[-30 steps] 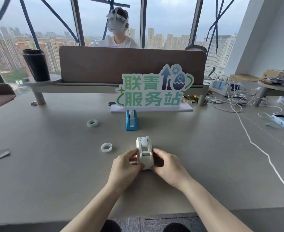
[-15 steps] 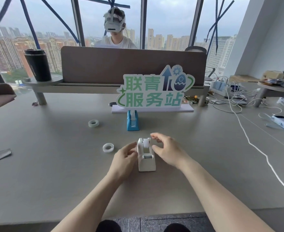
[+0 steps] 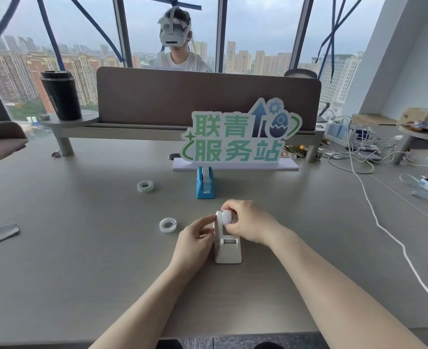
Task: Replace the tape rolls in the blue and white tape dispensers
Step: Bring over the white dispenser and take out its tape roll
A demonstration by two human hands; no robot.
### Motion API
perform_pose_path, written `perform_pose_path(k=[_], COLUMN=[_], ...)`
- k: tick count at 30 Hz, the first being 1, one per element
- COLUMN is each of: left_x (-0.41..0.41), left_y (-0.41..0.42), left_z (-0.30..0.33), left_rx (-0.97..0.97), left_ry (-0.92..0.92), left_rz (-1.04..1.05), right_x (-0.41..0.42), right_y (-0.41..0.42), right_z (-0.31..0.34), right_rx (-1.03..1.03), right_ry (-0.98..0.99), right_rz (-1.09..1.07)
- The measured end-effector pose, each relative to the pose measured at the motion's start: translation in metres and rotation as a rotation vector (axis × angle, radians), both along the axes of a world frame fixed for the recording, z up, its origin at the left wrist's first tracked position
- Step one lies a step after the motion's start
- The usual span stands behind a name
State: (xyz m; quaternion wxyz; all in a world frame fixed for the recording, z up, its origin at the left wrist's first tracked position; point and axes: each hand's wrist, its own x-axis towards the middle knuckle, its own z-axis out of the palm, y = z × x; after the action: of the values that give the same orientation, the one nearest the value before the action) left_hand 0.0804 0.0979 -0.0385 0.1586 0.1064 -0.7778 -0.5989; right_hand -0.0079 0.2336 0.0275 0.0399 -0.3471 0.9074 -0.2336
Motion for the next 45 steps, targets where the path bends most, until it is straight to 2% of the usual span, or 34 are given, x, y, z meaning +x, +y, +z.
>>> perform_pose_path(k=[5, 12, 22, 35, 40, 45], left_x=[-0.001, -0.003, -0.006, -0.005, 0.003, 0.023], left_y=[0.001, 0.002, 0.003, 0.000, -0.010, -0.043], left_z=[0.002, 0.012, 0.023, 0.021, 0.023, 0.022], left_rx=[0.007, -0.027, -0.151, -0.122, -0.039, -0.016], left_ry=[0.011, 0.068, 0.095, 0.098, 0.099, 0.104], left_rz=[0.024, 0.102, 0.043, 0.034, 0.156, 0.300], right_x=[0.000, 0.006, 0.016, 0.019, 0.017, 0.026], right_y=[0.006, 0.016, 0.018, 0.018, 0.012, -0.018], right_z=[-0.002, -0.008, -0.010, -0.012, -0.007, 0.001], right_rx=[-0.082, -0.316, -0.300, -0.374, -0.396, -0.431], right_ry=[-0.005, 0.025, -0.009, -0.067, 0.027, -0.018], right_rz=[-0.014, -0.021, -0.025, -0.055, -0.102, -0.064])
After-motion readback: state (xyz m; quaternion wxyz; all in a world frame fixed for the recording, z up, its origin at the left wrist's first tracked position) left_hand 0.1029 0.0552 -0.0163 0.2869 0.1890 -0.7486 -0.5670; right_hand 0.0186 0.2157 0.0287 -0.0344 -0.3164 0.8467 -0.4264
